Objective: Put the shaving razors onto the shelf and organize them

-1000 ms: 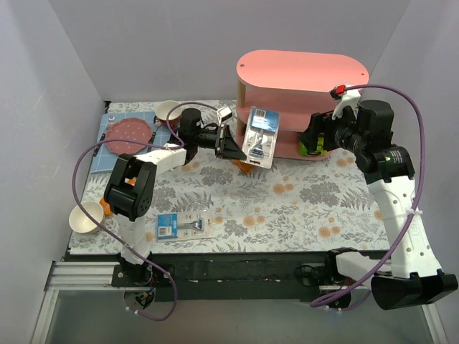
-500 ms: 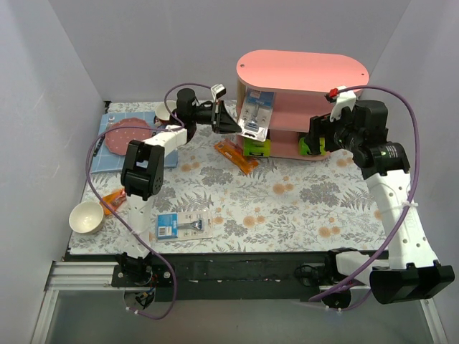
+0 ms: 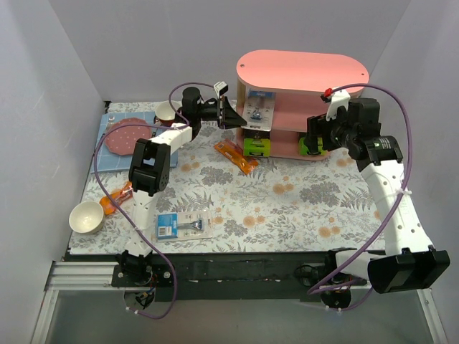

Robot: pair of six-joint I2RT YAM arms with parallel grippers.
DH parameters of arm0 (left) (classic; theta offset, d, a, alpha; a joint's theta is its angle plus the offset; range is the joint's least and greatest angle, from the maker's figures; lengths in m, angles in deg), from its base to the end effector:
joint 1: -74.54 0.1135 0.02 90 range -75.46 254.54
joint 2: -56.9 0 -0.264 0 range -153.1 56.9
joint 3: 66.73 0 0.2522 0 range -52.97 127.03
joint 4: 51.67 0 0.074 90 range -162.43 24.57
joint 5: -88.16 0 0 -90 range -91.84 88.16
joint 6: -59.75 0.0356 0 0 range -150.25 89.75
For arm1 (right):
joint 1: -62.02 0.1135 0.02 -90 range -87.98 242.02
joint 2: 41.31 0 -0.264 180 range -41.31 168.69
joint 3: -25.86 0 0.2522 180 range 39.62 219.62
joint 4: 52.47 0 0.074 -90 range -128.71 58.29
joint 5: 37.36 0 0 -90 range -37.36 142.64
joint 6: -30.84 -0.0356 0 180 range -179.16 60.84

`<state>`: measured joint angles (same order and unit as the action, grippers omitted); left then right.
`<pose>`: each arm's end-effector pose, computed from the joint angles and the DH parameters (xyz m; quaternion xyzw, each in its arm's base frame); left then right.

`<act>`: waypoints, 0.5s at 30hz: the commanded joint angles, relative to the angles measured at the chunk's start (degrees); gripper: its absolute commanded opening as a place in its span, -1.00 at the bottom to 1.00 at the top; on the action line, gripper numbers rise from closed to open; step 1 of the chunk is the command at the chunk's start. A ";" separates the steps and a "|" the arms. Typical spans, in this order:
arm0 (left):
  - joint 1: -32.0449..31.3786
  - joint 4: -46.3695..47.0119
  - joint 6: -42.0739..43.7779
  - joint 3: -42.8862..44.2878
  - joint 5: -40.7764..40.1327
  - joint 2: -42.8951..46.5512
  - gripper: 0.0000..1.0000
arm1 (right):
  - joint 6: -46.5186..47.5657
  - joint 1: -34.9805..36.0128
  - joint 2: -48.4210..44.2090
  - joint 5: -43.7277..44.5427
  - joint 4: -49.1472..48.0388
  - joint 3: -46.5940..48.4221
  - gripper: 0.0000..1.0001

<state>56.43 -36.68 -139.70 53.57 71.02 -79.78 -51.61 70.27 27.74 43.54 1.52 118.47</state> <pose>0.5012 -0.1997 0.2215 0.1220 -0.6991 0.6919 0.1329 0.2475 0.0416 0.4056 -0.1579 0.8515 0.0719 0.4948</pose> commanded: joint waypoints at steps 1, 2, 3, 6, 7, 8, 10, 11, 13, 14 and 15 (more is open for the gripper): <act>0.00 -0.53 -1.47 -0.02 -9.22 3.53 -0.99 | 0.45 -0.34 0.99 0.31 -1.29 1.39 0.70; -0.17 -1.06 -1.47 1.11 -9.84 3.70 -0.98 | 0.45 -0.34 1.17 0.23 -1.21 1.48 0.70; -0.43 -1.42 -1.47 1.56 -10.36 3.70 -0.96 | 0.45 -0.34 1.34 0.14 -1.20 1.48 0.70; -0.88 -3.26 -0.42 2.97 -12.21 3.44 -0.96 | 0.27 -0.34 1.96 0.05 -1.47 1.92 0.70; -0.88 -4.05 -0.24 2.97 -12.56 3.18 -0.97 | 0.27 -0.34 2.22 0.05 -1.55 2.01 0.70; -0.79 -4.66 0.02 3.41 -13.00 3.00 -0.98 | 0.36 -0.34 2.31 0.05 -1.56 2.01 0.70; -0.88 -7.03 0.29 3.58 -13.79 2.39 -0.99 | 0.27 -0.34 2.49 0.23 -1.64 2.01 0.70; -1.05 -7.30 0.11 3.67 -14.41 2.47 -0.99 | 0.27 -0.25 2.49 0.31 -1.64 2.01 0.70; -1.31 -7.40 -0.32 4.02 -14.59 2.30 -0.91 | 0.36 -0.34 2.14 0.40 -1.64 1.75 0.70; -1.49 -7.40 -0.41 4.20 -14.94 2.30 -0.84 | 0.27 -0.34 2.05 0.49 -1.56 1.49 0.70; -1.67 -7.66 -0.50 4.72 -15.46 2.21 -0.75 | 0.36 -0.34 1.96 0.49 -1.56 1.40 0.70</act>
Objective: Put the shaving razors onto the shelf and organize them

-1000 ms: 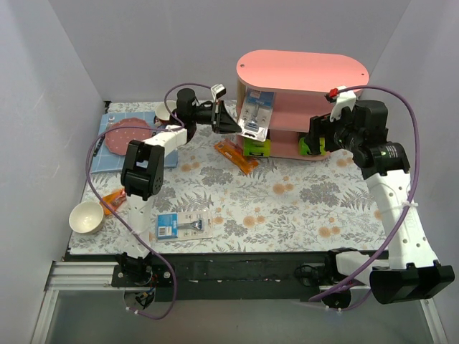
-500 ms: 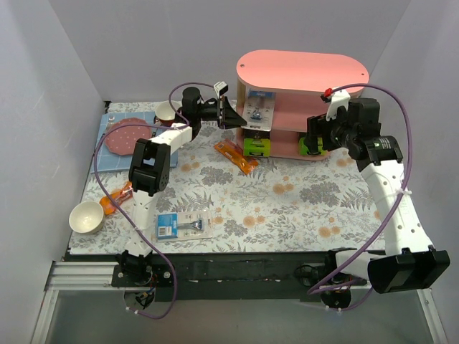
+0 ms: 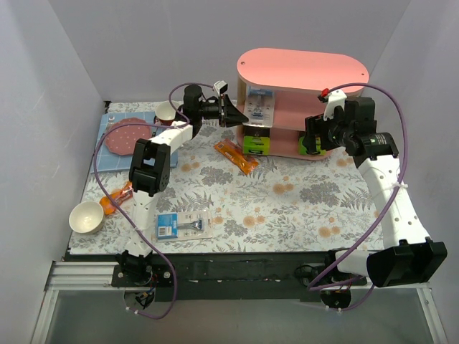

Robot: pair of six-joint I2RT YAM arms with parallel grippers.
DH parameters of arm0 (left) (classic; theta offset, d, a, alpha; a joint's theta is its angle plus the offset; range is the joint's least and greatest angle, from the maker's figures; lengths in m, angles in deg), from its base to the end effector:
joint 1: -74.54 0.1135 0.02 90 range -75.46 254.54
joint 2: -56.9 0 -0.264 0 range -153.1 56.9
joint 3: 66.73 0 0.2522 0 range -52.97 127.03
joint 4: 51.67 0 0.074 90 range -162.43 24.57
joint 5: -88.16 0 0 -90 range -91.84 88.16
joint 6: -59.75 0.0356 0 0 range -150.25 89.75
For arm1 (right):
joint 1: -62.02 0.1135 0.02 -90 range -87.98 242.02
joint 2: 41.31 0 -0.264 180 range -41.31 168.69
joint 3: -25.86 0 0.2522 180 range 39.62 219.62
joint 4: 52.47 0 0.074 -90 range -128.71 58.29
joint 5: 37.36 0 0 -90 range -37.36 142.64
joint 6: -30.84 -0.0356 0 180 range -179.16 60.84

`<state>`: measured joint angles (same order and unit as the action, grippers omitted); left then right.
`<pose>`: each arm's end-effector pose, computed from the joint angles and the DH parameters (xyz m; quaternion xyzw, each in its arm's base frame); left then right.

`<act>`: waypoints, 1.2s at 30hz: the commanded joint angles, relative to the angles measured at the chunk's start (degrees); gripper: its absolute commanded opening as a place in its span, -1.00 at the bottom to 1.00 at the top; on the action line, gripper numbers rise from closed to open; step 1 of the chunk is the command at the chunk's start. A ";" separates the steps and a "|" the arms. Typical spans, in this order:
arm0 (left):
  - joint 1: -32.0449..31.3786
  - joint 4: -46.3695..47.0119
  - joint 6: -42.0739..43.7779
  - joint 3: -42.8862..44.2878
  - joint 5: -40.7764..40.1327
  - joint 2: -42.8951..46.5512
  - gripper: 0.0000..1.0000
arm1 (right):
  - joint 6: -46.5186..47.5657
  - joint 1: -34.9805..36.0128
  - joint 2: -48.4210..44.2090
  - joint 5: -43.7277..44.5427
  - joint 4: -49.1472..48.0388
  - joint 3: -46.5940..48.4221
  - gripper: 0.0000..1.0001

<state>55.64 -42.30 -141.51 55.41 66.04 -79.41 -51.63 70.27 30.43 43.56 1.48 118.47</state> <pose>0.5026 -0.2069 0.2268 0.1790 -0.6955 0.6824 0.1361 0.2609 0.0435 0.3945 -0.1577 0.8629 0.0726 0.4746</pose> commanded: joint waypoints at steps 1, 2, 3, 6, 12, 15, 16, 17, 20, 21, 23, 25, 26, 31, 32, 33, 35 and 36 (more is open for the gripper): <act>-1.05 -2.22 1.31 3.15 -10.57 1.66 -0.64 | 0.38 -0.34 -0.90 0.56 -1.60 1.22 0.70; -1.32 -2.04 1.31 3.42 -10.57 1.58 -0.57 | 0.38 -0.34 -0.99 0.64 -1.51 1.13 0.70; -1.41 -1.87 1.40 3.59 -10.57 1.66 -0.51 | 0.47 -0.34 -1.08 0.64 -1.60 0.96 0.70; -1.76 -1.43 1.49 3.25 -10.49 2.10 -0.42 | 0.38 -0.43 -1.17 0.64 -1.69 0.87 0.70; -1.67 -1.08 2.27 0.44 -9.96 4.73 -0.17 | 0.12 -0.43 -1.96 0.64 -2.65 -0.36 0.70; -1.23 -0.47 2.45 -2.90 -9.26 7.54 -0.01 | 0.03 -0.43 -2.48 0.82 -3.01 -1.50 0.70; -1.14 0.93 3.50 -4.13 -8.82 8.33 0.08 | -0.06 -0.43 -2.57 0.82 -3.27 -2.03 0.71; -0.62 1.38 3.42 -6.14 -8.64 9.04 0.16 | -0.23 -0.43 -2.75 0.82 -3.36 -2.21 0.70; 0.26 1.21 4.12 -9.14 -8.29 11.50 0.24 | -0.41 -0.52 -2.93 0.73 -3.88 -2.82 0.71; 0.52 1.82 4.21 -11.41 -8.03 12.38 0.25 | -0.50 -0.43 -2.93 0.64 -3.97 -2.91 0.71; 1.40 2.70 3.60 -13.88 -7.85 13.52 0.28 | -0.41 -0.52 -2.93 0.56 -3.89 -2.65 0.71; 2.19 5.77 3.16 -18.71 -7.15 16.68 0.29 | -0.32 -0.52 -3.01 1.08 -3.89 -2.30 0.71; 2.89 6.91 3.33 -20.30 -6.80 17.91 0.26 | -0.15 -0.52 -3.19 1.34 -3.80 -2.21 0.71; 2.37 9.39 13.43 -31.19 -9.59 27.13 -1.00 | -0.06 -0.96 -4.77 2.22 -4.59 -4.40 0.71; 1.85 8.60 13.96 -31.56 -10.39 27.41 -1.00 | -0.15 -1.04 -4.95 2.31 -4.85 -4.84 0.71; 1.50 8.16 14.58 -31.47 -10.57 27.41 -1.00 | -0.15 -1.22 -5.12 2.40 -5.03 -5.19 0.71; -0.08 5.97 16.16 -29.46 -11.62 26.80 -1.00 | -0.06 -1.31 -5.04 2.66 -5.12 -5.37 0.70; -0.61 3.69 17.91 -28.84 -12.32 26.54 -1.00 | 0.03 -1.39 -5.04 2.93 -5.38 -5.29 0.70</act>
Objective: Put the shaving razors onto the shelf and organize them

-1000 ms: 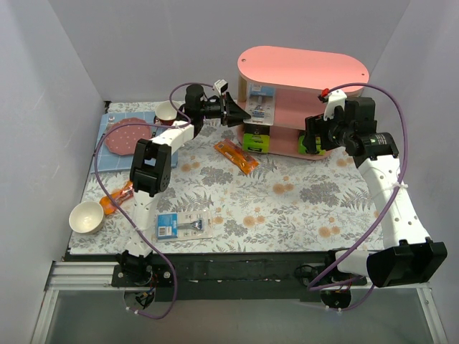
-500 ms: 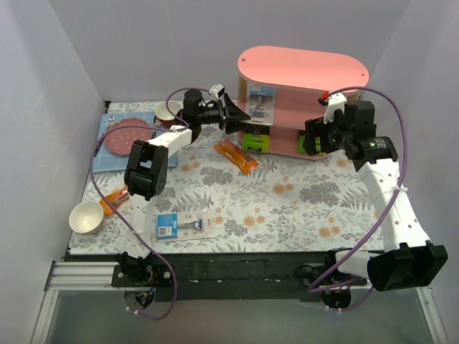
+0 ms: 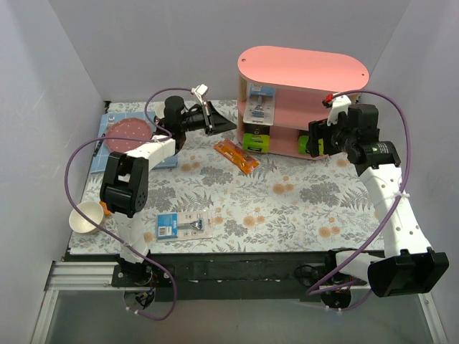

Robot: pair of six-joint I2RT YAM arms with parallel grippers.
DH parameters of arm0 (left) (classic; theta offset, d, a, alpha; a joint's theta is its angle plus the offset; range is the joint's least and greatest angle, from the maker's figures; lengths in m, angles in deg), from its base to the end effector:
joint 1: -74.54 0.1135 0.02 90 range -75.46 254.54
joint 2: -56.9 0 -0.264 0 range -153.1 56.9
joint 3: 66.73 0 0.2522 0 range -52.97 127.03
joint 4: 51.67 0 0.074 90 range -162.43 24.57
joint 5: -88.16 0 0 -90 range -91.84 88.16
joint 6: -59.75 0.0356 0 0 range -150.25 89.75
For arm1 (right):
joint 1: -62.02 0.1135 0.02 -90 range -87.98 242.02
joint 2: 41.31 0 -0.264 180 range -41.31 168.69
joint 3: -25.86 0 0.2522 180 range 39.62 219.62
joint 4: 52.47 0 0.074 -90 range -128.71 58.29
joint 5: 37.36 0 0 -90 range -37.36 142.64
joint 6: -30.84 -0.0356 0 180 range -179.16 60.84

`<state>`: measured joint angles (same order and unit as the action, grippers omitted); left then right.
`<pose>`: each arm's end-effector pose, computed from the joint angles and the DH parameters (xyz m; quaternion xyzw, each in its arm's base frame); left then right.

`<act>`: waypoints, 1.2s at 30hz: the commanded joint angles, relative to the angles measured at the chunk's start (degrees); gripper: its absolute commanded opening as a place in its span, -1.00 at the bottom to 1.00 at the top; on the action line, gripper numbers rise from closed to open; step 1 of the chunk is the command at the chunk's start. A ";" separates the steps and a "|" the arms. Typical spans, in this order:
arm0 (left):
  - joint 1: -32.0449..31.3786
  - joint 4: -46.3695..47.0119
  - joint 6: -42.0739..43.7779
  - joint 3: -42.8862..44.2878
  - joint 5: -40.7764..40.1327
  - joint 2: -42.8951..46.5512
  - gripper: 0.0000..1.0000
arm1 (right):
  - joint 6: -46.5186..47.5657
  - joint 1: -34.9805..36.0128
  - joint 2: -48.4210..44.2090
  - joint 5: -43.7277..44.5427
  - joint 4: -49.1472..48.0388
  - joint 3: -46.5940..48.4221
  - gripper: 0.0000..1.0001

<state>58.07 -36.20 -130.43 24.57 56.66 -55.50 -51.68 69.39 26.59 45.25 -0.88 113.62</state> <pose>0.4211 -0.1561 0.2577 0.1870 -0.7005 0.6887 0.0005 0.2482 0.0367 0.3863 -0.1438 0.8603 0.0558 0.4859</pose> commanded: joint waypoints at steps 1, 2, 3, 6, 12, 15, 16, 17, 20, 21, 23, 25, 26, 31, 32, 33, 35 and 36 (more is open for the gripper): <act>-4.09 -3.56 7.89 2.87 -4.69 2.36 -1.00 | 0.25 -0.70 -1.10 1.59 -3.11 -0.35 0.70; -4.62 -4.70 8.51 4.36 -5.49 1.49 -1.00 | 0.25 -0.87 -1.01 1.68 -3.11 -0.26 0.70; -4.97 -6.10 8.95 5.16 -6.11 0.87 -1.00 | 0.25 -1.05 -1.01 1.77 -3.19 -0.34 0.69; -6.12 -6.64 8.34 7.36 -7.26 -1.67 -1.00 | 0.34 -1.31 -1.19 1.77 -3.28 -0.34 0.69; -7.52 -5.77 7.46 10.61 -9.37 -5.19 -1.00 | 0.60 -1.66 -2.42 2.30 -3.11 -1.75 0.69; -7.79 -5.85 6.93 12.37 -10.07 -7.13 -1.00 | 0.60 -1.84 -3.12 2.39 -3.11 -2.72 0.69; -7.70 -5.77 6.67 12.72 -10.25 -8.00 -1.00 | 0.60 -1.93 -3.04 2.39 -3.11 -2.89 0.69; -7.79 -5.68 6.14 13.07 -10.51 -8.27 -1.00 | 0.51 -2.01 -3.12 2.39 -3.11 -3.07 0.69; -7.79 -4.71 5.09 14.83 -11.39 -10.03 -1.00 | 0.43 -2.19 -3.04 2.30 -3.19 -3.24 0.69; -7.79 -4.63 4.91 15.44 -11.65 -10.64 -1.00 | 0.42 -2.28 -2.95 2.30 -3.19 -3.24 0.69; -7.79 -4.45 4.73 17.20 -12.18 -12.13 -1.00 | 0.51 -2.37 -2.69 2.30 -3.02 -3.16 0.70; -7.79 -4.45 4.73 19.22 -12.44 -13.02 -1.00 | 0.60 -2.45 -2.42 2.04 -2.93 -3.16 0.69; -7.79 -4.62 4.65 19.84 -12.62 -13.72 -1.00 | 0.60 -2.45 -2.16 2.04 -2.93 -3.16 0.69; -7.88 -5.68 4.73 21.17 -12.89 -14.43 -1.00 | 0.43 -2.54 -1.02 1.42 -3.54 -2.81 0.69; -7.88 -5.50 4.65 19.68 -12.10 -13.99 -1.00 | 0.42 -2.63 -0.67 1.42 -3.55 -2.63 0.68; -7.88 -5.24 4.56 18.19 -11.57 -12.42 -1.00 | 0.42 -2.63 -0.49 1.42 -3.63 -2.46 0.68; -7.70 -4.10 4.03 15.12 -9.30 -9.87 -1.00 | 0.34 -2.72 -0.31 1.51 -4.16 -2.28 0.68; -7.70 -3.57 4.03 10.66 -8.32 -6.55 -1.00 | 0.34 -2.63 -0.31 1.42 -4.25 -2.36 0.68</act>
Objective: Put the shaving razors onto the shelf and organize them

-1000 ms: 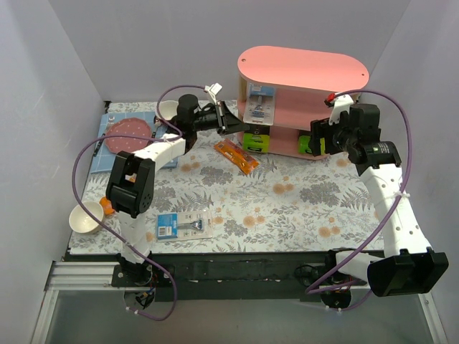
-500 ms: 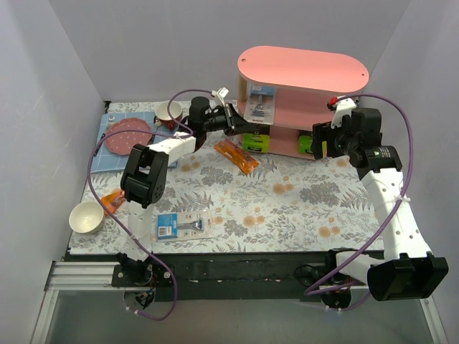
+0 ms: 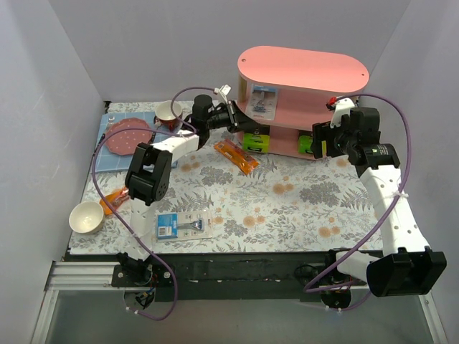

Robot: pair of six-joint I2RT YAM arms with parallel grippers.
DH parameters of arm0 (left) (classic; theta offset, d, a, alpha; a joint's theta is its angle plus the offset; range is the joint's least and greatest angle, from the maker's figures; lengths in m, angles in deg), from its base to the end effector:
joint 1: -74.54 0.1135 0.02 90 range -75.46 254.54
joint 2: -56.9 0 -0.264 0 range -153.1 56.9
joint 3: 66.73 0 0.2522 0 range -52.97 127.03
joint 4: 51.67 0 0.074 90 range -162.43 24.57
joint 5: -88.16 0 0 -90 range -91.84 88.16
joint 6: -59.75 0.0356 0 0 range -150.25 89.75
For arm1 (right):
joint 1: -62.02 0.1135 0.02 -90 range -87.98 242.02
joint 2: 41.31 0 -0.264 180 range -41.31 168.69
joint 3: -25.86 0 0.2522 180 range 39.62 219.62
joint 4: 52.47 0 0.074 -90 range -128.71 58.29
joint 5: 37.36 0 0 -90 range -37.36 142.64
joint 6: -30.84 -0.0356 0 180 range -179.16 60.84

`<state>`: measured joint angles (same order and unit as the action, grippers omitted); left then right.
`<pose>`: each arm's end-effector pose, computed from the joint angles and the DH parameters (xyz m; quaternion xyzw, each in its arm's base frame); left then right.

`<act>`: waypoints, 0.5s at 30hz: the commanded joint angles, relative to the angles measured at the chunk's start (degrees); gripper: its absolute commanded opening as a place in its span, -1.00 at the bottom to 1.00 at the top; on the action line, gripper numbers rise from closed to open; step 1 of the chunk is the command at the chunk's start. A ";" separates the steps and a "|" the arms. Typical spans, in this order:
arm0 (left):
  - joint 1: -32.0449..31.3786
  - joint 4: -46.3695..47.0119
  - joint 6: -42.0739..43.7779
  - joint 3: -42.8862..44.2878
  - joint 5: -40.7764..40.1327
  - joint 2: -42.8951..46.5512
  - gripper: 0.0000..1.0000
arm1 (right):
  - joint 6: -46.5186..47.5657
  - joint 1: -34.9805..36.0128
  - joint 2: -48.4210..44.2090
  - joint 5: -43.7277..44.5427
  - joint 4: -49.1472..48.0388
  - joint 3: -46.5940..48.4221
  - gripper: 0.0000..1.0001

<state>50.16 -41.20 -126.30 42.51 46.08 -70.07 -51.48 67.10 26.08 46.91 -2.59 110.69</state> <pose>0.4591 -0.2371 0.2353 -0.1839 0.7131 -0.6756 0.0355 0.2502 0.0258 0.3741 -0.1212 0.8673 0.0329 0.4817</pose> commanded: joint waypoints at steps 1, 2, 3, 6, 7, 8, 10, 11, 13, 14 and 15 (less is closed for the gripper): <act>0.47 1.87 0.07 -9.42 2.96 10.32 -0.99 | 0.23 -0.34 0.19 -0.50 -2.72 0.48 0.68; 0.74 0.66 1.99 -11.87 3.84 12.44 -0.82 | 0.84 -0.34 0.11 -1.20 -2.89 0.39 0.68; 1.35 -1.44 4.01 -15.20 5.59 14.46 -0.64 | 1.45 -0.34 0.02 -3.82 -3.07 0.30 0.68; 3.02 -17.50 17.26 -21.27 5.96 24.82 -0.02 | 6.45 -0.34 -0.42 -15.03 -2.72 -0.49 0.75; 3.55 -22.51 21.65 -22.35 5.61 29.03 0.03 | 8.21 -0.34 -0.34 -19.27 -2.20 -0.67 0.77; 4.07 -33.09 28.39 -23.40 5.08 31.16 0.08 | 9.79 -0.16 -0.16 -23.49 -1.76 -0.93 0.79; 6.44 -42.47 34.33 -25.86 1.66 34.50 0.11 | 10.95 1.41 0.01 -29.06 -2.89 -2.59 0.82; 7.32 -48.86 35.92 -27.09 0.08 37.91 0.11 | 11.04 5.51 0.89 -28.63 -3.42 -3.12 0.85; 11.45 -52.17 37.69 -31.47 -3.86 41.44 0.13 | 14.53 11.15 1.94 -26.52 -3.51 -4.18 0.85; 13.03 -54.27 37.52 -32.89 -5.02 44.16 0.15 | 15.95 17.44 3.34 -25.91 -3.77 -4.79 0.83; 16.00 -55.77 38.39 -34.03 -5.20 44.97 0.21 | 17.00 20.90 4.31 -24.16 -4.30 -5.32 0.82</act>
<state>59.12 -78.51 -97.45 14.47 46.74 -30.88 -41.56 75.25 27.42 26.34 -4.45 107.22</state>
